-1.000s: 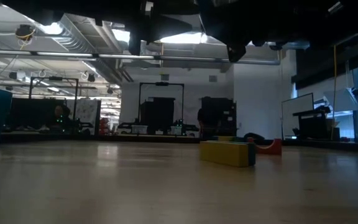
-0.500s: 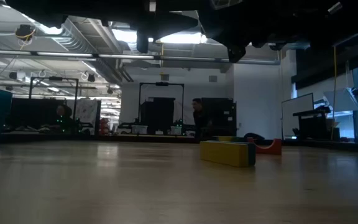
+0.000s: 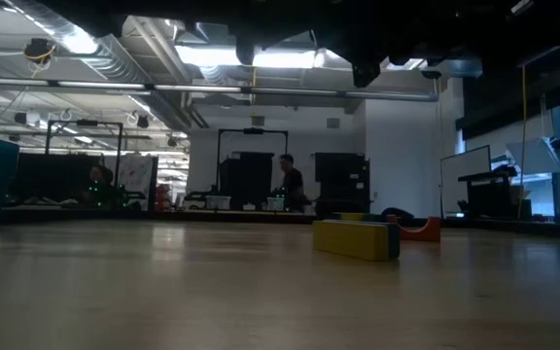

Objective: Sort blocks by size
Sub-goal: Put the blue cylindrical block into the yellow bin

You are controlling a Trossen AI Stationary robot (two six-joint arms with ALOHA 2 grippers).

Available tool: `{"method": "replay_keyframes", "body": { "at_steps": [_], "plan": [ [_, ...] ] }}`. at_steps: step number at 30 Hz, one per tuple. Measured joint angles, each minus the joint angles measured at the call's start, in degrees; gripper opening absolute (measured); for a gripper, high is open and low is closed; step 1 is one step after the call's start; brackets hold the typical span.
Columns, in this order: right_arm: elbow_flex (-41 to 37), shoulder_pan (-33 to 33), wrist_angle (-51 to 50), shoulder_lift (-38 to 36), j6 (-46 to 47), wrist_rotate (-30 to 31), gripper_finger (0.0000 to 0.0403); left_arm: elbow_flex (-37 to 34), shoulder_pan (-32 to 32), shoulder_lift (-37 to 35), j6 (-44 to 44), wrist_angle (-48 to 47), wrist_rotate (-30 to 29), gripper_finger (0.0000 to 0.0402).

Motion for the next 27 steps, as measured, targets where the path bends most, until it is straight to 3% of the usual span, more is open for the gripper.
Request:
{"method": "replay_keyframes", "body": {
  "at_steps": [6, 10, 20, 27],
  "plan": [
    [0.00, 0.00, -0.12, 0.00, 0.20, -0.03, 0.0143, 0.00, 0.00, 0.00, -0.30, -0.25, -0.10, 0.0121],
    [0.00, 0.00, -0.15, 0.00, 0.41, -0.04, 0.0146, 0.00, 0.00, 0.00, -0.32, -0.09, -0.12, 0.0118],
    [0.00, -0.07, -2.18, 0.00, 3.68, -5.55, 0.0208, -0.02, -0.56, -1.11, -0.81, -0.78, 0.12, 0.0118],
    [0.00, -0.07, -3.09, 0.00, 5.92, -9.45, 0.0241, -0.07, -2.73, -4.84, -0.82, -6.86, 0.03, 0.0118]
  ]
}}
